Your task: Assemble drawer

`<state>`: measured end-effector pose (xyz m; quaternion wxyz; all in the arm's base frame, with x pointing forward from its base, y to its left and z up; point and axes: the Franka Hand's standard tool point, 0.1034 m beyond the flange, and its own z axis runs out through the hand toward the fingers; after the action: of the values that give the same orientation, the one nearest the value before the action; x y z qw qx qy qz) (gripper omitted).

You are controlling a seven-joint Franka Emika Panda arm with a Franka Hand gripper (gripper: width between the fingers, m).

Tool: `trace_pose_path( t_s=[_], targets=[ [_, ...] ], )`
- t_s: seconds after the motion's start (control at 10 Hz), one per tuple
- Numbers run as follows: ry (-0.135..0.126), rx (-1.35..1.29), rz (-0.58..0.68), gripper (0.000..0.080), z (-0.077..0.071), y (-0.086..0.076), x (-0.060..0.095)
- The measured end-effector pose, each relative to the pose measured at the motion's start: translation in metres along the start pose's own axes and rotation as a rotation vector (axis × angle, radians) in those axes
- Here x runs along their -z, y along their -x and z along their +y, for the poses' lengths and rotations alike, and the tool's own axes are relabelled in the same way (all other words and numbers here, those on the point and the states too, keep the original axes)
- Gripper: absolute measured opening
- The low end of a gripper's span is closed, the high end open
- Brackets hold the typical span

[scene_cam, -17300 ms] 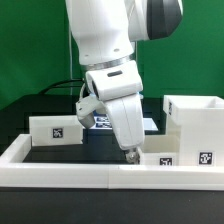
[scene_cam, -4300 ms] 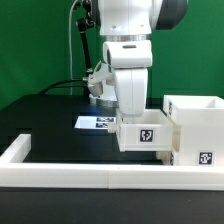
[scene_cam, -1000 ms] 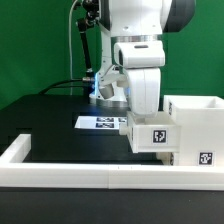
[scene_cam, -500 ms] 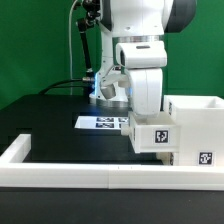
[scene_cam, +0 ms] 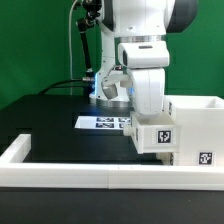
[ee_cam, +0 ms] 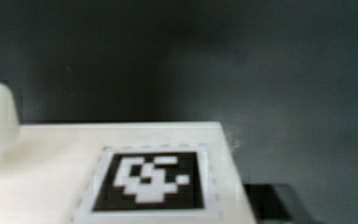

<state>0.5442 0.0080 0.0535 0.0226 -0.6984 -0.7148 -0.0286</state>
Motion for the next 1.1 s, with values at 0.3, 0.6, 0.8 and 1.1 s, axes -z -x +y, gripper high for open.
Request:
trace_pose_path(
  t_s=[0.3,0.6,0.8,1.1],
  targets=[
    [0.003,-0.001,-0.001,0.0508,0.002,-0.003,0.005],
    [0.024,0.007,-0.009,0.0644,0.009,-0.006,0.023],
    [0.012,0.010,-0.019,0.0649,0.014,0.004,0.035],
    [-0.014,0.014,-0.022,0.0649,0.044,0.020,0.051]
  ],
)
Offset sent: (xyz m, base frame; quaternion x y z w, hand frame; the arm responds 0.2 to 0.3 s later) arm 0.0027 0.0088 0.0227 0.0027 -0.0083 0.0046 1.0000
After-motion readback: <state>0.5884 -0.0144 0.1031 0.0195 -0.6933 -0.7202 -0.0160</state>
